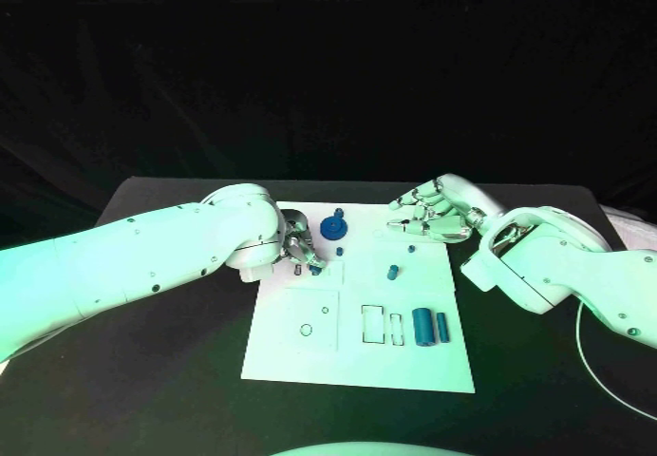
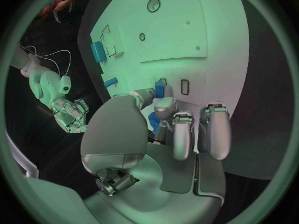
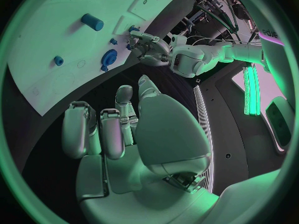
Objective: Assemble the parts on the task board
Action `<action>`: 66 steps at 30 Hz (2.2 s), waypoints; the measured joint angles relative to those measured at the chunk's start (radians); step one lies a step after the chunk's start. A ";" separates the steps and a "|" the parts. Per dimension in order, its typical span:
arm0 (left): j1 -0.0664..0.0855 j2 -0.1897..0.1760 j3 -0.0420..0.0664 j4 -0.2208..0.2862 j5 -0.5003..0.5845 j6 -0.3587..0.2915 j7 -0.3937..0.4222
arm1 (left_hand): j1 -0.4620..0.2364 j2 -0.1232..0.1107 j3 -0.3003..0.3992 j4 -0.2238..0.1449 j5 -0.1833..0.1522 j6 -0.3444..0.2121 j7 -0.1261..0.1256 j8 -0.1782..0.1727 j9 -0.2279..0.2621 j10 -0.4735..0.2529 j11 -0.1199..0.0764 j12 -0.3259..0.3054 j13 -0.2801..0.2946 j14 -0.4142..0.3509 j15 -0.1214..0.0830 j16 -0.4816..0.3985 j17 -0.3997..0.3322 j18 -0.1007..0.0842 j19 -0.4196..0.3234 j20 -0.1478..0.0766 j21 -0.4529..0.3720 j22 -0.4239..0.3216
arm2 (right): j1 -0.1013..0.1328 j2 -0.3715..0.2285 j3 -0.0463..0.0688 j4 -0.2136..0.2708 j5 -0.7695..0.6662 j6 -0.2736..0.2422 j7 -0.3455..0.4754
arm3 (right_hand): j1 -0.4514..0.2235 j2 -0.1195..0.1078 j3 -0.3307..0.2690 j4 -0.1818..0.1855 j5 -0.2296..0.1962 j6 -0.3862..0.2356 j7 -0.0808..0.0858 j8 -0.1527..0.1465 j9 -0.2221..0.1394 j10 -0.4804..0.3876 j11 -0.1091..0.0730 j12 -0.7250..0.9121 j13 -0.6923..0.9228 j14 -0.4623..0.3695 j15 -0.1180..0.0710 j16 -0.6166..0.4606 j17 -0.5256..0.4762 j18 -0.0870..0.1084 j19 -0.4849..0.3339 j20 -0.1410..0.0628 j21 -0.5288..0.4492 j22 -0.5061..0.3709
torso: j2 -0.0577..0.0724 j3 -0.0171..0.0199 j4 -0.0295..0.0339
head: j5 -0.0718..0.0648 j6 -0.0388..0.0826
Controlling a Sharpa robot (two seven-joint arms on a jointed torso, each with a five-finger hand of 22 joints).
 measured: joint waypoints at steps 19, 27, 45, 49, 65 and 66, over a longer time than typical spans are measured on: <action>-0.002 -0.013 0.000 0.002 -0.011 0.034 0.010 | -0.018 0.006 0.003 0.002 0.005 0.000 0.000 0.035 0.023 0.004 -0.004 0.000 0.005 0.000 0.000 0.000 0.000 0.000 0.000 0.000 0.006 0.000 | -0.002 0.000 0.000 -0.001 0.003 0.003 0.006 | -0.005 0.005 -0.003 0.003 0.000 0.000 0.000 0.000 0.000 0.000 0.000 0.000 0.001 0.000 0.000 0.000 0.000 0.000 0.000 0.000 0.000 0.000 | 0.000 0.0007 0.0002 | 0.003 -0.004; -0.002 -0.007 -0.001 -0.005 -0.015 0.042 0.011 | -0.039 0.009 0.004 0.001 0.005 0.000 0.000 0.043 0.060 0.009 -0.009 0.005 0.008 0.000 0.000 0.000 0.001 0.000 0.000 0.000 0.012 0.000 | -0.002 0.000 0.000 0.000 0.005 0.003 0.011 | -0.005 0.005 -0.005 0.000 0.006 0.000 0.000 0.000 0.000 0.000 0.000 0.000 0.001 0.000 0.000 -0.004 0.000 0.000 0.000 0.000 0.000 0.000 | 0.000 0.0011 0.0004 | 0.002 -0.005; 0.002 0.026 -0.002 -0.043 -0.024 0.068 0.007 | -0.112 0.031 0.010 -0.023 0.005 0.024 -0.012 0.071 0.123 0.033 -0.022 0.031 0.030 0.000 0.000 0.000 0.000 -0.015 0.000 0.000 0.023 0.000 | -0.002 -0.002 0.000 0.004 0.008 0.003 0.015 | -0.010 0.011 -0.010 0.004 0.006 0.003 -0.003 0.000 0.000 0.000 0.000 0.000 0.000 0.000 0.000 -0.004 0.000 0.000 0.000 0.000 0.000 -0.001 | 0.000 0.0016 -0.0012 | 0.005 -0.005; 0.003 0.030 -0.003 -0.049 -0.025 0.074 0.007 | -0.131 0.030 0.016 -0.042 0.004 0.033 -0.018 0.068 0.118 0.036 -0.025 0.038 0.032 0.000 0.000 0.000 0.000 -0.015 0.002 -0.002 0.025 0.000 | -0.002 -0.002 0.000 0.004 0.008 0.003 0.015 | -0.011 0.010 -0.013 0.001 0.010 0.003 -0.003 0.000 0.000 0.000 0.000 0.000 -0.001 0.000 0.000 -0.009 -0.001 0.000 0.000 0.000 0.000 -0.002 | 0.000 0.0016 -0.0013 | 0.004 -0.007; 0.002 0.037 -0.004 -0.066 -0.043 0.092 0.011 | -0.226 0.026 -0.058 -0.045 0.001 0.087 -0.044 0.060 0.094 0.046 -0.029 0.049 0.047 0.000 -0.007 0.000 0.000 -0.015 0.000 -0.008 0.045 -0.001 | -0.002 -0.002 -0.001 0.005 0.009 0.006 0.012 | -0.099 0.027 -0.065 0.004 0.046 0.007 0.001 0.000 0.000 0.000 0.000 0.007 -0.005 0.000 0.000 -0.014 0.000 0.000 0.000 0.000 -0.004 -0.006 | 0.000 0.0007 -0.0002 | 0.004 -0.007; 0.002 0.037 -0.005 -0.067 -0.044 0.093 0.011 | -0.240 0.025 -0.077 -0.035 -0.002 0.087 -0.044 0.061 0.091 0.047 -0.029 0.049 0.047 0.000 -0.007 0.000 0.000 -0.015 0.000 -0.008 0.052 -0.001 | -0.002 -0.002 -0.001 0.004 0.009 0.006 0.012 | -0.122 0.035 -0.077 0.004 0.030 0.007 0.001 0.000 0.000 0.000 0.000 0.011 -0.005 0.000 0.000 -0.017 0.000 0.000 0.000 0.000 -0.005 -0.008 | 0.000 0.0007 -0.0002 | 0.004 -0.007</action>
